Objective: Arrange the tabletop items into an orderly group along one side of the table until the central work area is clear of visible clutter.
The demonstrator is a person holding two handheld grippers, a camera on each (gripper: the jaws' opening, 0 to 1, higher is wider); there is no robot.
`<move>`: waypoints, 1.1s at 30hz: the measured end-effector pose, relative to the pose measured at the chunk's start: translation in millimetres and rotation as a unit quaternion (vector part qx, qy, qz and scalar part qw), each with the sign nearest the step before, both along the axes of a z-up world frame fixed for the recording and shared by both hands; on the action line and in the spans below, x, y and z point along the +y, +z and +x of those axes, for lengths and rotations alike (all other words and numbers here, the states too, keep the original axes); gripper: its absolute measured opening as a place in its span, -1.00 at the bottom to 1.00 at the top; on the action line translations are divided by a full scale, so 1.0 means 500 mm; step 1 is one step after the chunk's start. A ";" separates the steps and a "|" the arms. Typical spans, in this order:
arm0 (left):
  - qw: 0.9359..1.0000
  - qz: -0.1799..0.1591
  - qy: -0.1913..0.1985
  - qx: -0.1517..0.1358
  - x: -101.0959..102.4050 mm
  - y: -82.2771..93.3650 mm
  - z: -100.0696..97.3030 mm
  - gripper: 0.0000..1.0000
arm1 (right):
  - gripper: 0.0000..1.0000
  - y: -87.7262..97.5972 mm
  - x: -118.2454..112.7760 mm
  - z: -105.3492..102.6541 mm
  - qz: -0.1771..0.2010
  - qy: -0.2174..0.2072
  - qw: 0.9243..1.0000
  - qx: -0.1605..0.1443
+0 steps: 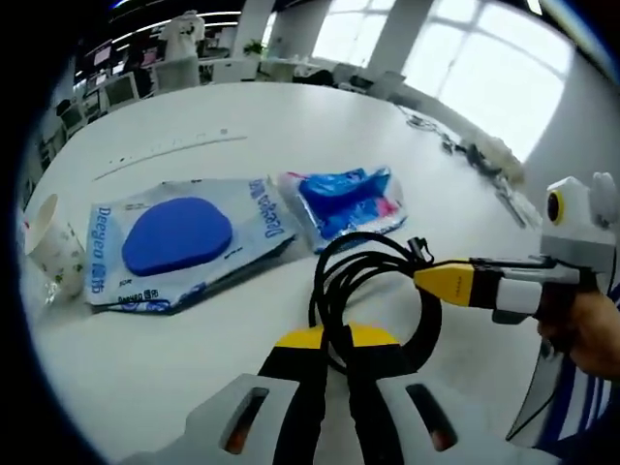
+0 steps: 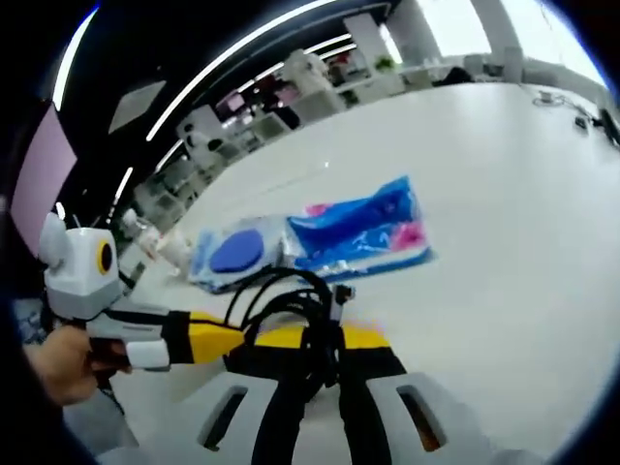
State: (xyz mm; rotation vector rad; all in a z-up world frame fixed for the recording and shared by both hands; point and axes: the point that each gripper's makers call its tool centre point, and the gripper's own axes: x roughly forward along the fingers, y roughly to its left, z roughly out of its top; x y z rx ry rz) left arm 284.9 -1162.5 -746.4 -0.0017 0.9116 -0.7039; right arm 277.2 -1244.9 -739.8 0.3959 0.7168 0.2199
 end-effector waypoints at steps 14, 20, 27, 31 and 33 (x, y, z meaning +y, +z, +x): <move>1.000 0.011 0.011 0.013 0.012 -0.025 -0.004 -0.89 | -0.83 -0.029 0.006 -0.005 -0.026 0.020 0.999 0.017; 1.000 0.009 0.017 0.016 0.012 -0.029 0.000 -0.89 | -0.83 -0.039 0.003 -0.003 -0.031 0.024 0.999 0.023; 1.000 0.010 0.022 0.011 0.010 -0.029 0.000 -0.88 | -0.83 -0.047 0.003 -0.007 -0.034 0.026 0.999 0.028; 1.000 0.007 0.027 0.011 0.011 -0.031 0.001 -0.88 | -0.83 -0.048 0.004 -0.006 -0.036 0.032 0.998 0.026; 0.999 0.006 0.028 0.013 0.011 -0.031 0.001 -0.88 | -0.83 -0.048 0.003 -0.006 -0.036 0.035 0.998 0.027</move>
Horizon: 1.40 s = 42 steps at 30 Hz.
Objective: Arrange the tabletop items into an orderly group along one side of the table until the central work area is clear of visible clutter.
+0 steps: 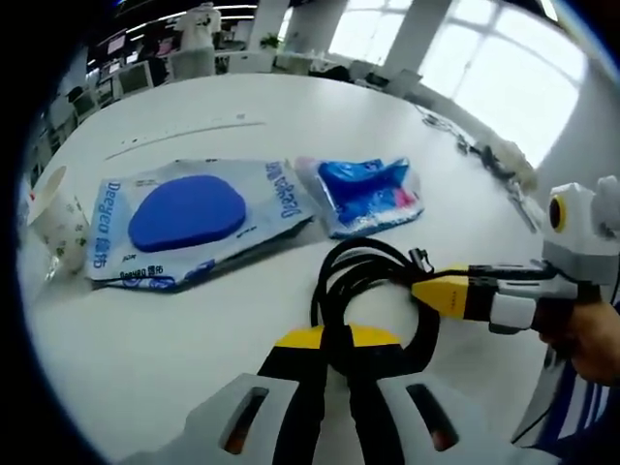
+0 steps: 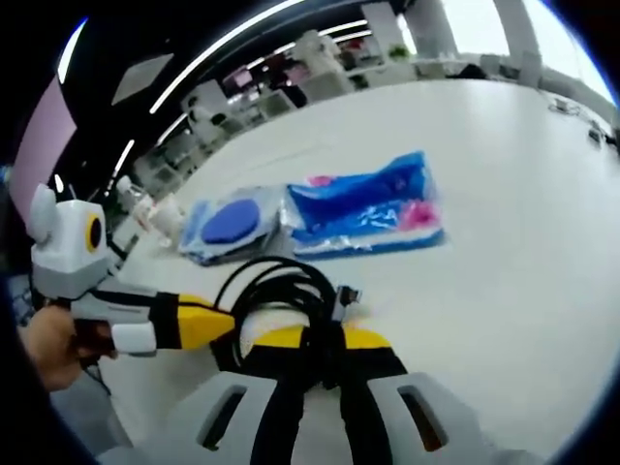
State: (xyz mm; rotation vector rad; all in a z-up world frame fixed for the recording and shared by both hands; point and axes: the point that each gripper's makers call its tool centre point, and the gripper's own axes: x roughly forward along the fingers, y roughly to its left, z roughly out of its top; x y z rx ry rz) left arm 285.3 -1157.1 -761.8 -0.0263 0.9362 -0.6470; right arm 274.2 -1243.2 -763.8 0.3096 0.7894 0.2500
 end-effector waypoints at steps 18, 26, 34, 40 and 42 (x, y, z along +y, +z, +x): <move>0.998 0.044 -0.023 -0.023 0.007 0.003 0.002 -0.59 | -0.61 0.014 0.007 0.003 0.012 0.023 1.000 -0.010; 0.999 0.027 0.011 -0.016 0.030 0.011 0.000 -0.15 | -0.29 0.027 0.015 0.001 0.004 0.040 0.999 -0.030; 0.999 0.009 0.027 -0.022 0.049 0.026 -0.019 0.25 | 0.32 0.056 0.010 0.008 0.012 0.038 0.997 -0.066; 0.998 0.015 0.048 -0.039 0.093 0.041 -0.037 0.41 | 0.78 0.069 0.003 -0.002 0.001 0.060 0.994 -0.094; 0.997 0.006 0.069 -0.035 0.111 0.047 -0.038 0.50 | 0.82 0.073 -0.001 -0.008 0.005 0.059 0.994 -0.096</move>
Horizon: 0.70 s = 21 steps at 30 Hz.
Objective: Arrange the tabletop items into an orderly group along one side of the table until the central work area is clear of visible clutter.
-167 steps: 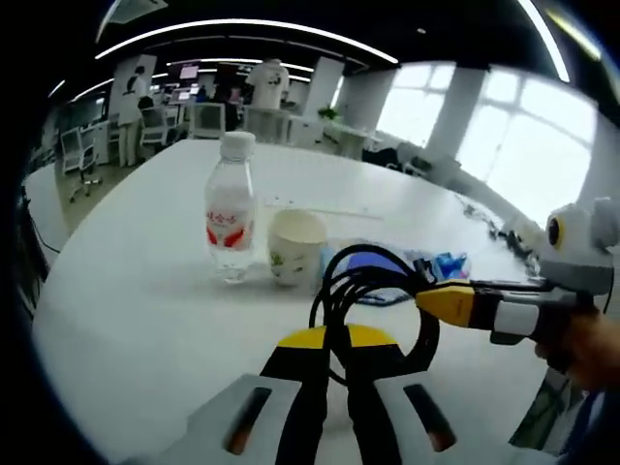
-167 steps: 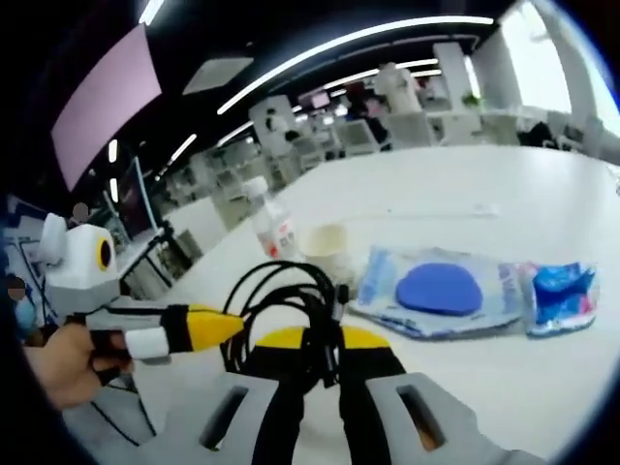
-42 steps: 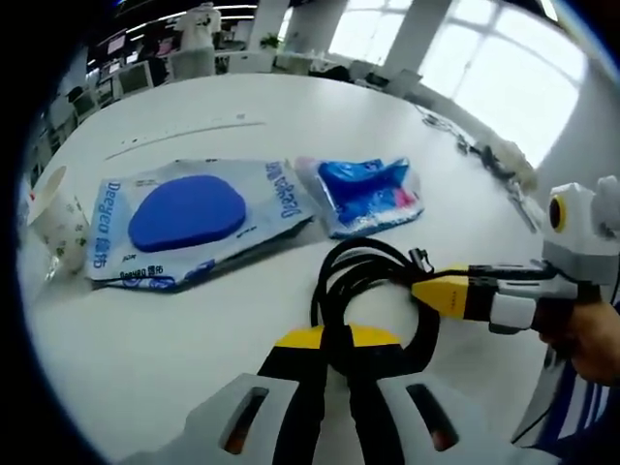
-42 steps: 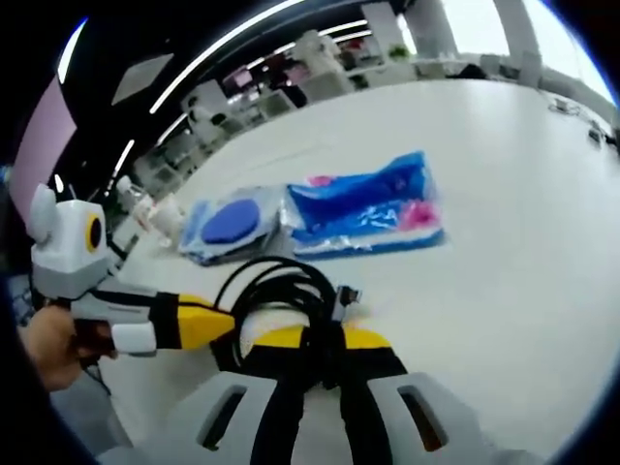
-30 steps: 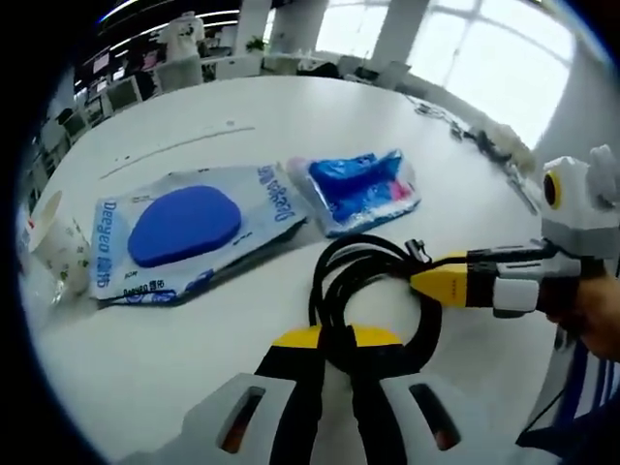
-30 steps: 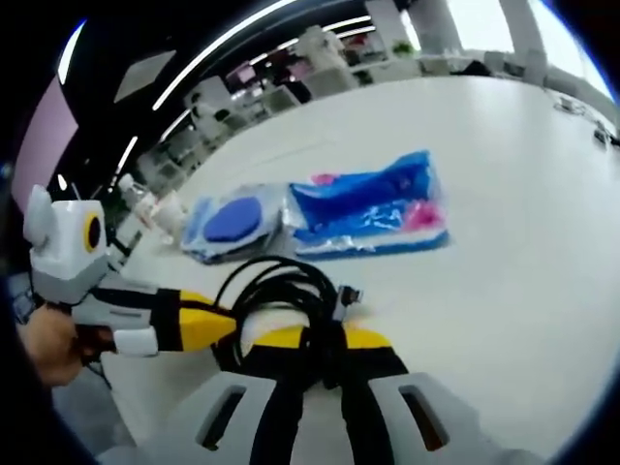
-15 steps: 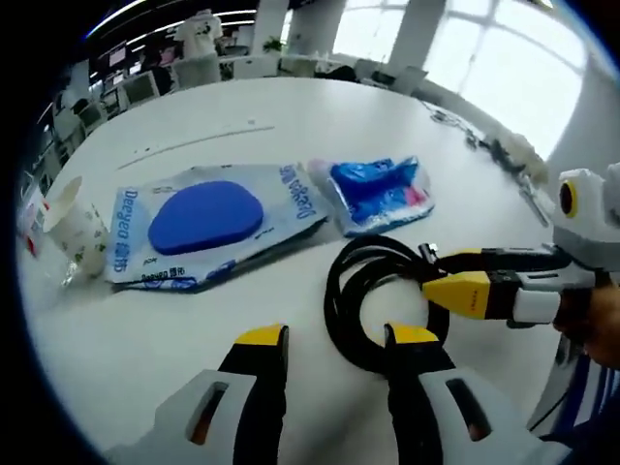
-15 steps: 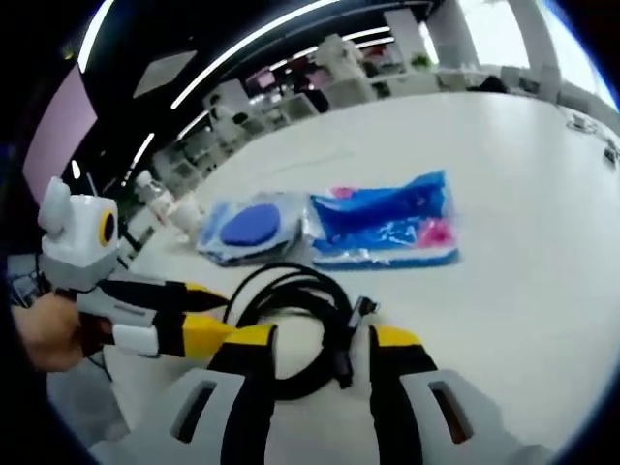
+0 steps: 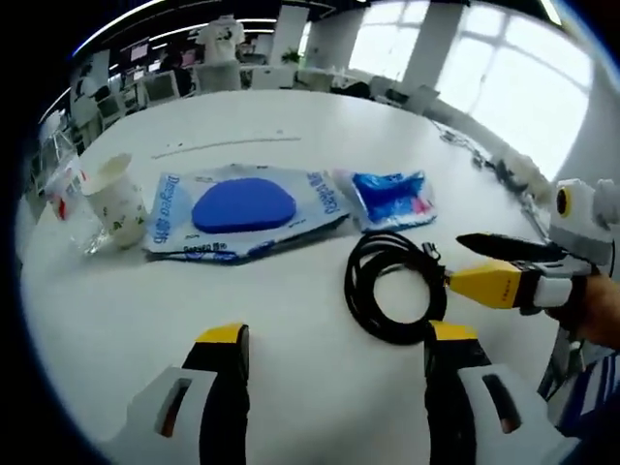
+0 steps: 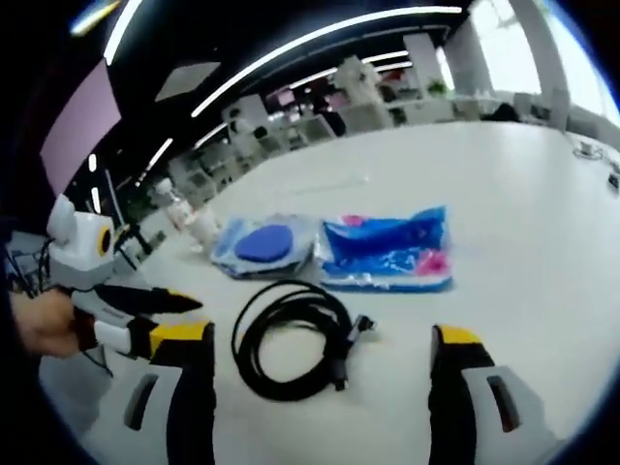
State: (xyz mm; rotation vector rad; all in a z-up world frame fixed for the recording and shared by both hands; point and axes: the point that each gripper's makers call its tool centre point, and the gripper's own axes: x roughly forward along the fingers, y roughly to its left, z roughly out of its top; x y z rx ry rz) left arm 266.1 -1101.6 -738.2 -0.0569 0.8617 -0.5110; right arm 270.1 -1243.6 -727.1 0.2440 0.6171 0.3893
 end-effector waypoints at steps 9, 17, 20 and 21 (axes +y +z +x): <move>0.999 -0.015 0.046 -0.016 0.042 0.031 0.008 0.70 | 0.90 0.003 -0.003 -0.013 0.001 0.019 1.000 0.004; 0.997 -0.049 0.047 -0.033 0.020 0.057 0.000 0.78 | 0.90 0.018 -0.013 -0.016 -0.004 0.037 0.999 -0.002; 0.998 -0.044 0.040 -0.031 0.017 0.054 -0.012 0.78 | 0.90 0.022 -0.019 -0.023 -0.004 0.039 0.999 -0.001; 0.998 -0.044 0.038 -0.032 0.018 0.054 -0.017 0.78 | 0.90 0.024 -0.020 -0.025 -0.003 0.040 0.999 -0.001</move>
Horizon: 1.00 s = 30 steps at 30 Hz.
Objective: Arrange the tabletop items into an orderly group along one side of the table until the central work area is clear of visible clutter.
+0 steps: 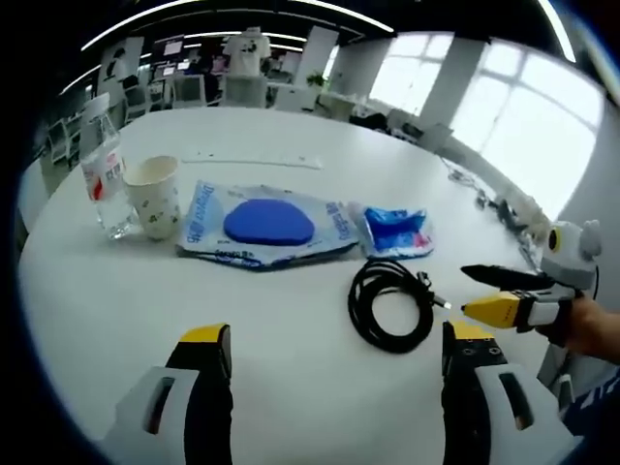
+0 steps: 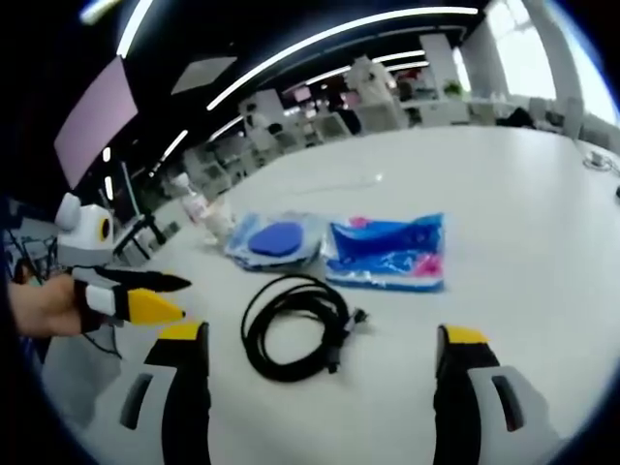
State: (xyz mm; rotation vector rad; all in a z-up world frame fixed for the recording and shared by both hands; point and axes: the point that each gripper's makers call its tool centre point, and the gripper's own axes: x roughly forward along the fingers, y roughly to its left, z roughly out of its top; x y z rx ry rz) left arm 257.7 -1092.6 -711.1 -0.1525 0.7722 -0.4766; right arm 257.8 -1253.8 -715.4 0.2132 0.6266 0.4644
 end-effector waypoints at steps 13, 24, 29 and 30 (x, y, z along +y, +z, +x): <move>1.000 -0.022 0.013 -0.009 0.106 0.032 -0.037 0.72 | 0.76 0.057 0.002 -0.044 0.002 -0.032 0.999 -0.042; 0.998 -0.044 0.037 -0.018 0.316 0.076 -0.119 0.68 | 0.77 0.153 0.068 -0.164 -0.026 -0.084 0.991 -0.101; 0.999 -0.024 0.009 -0.027 0.384 0.087 -0.162 0.69 | 0.90 0.177 0.091 -0.227 -0.043 -0.095 0.988 -0.111; 0.999 -0.022 0.008 -0.028 0.393 0.089 -0.168 0.69 | 0.90 0.179 0.092 -0.236 -0.044 -0.100 0.988 -0.111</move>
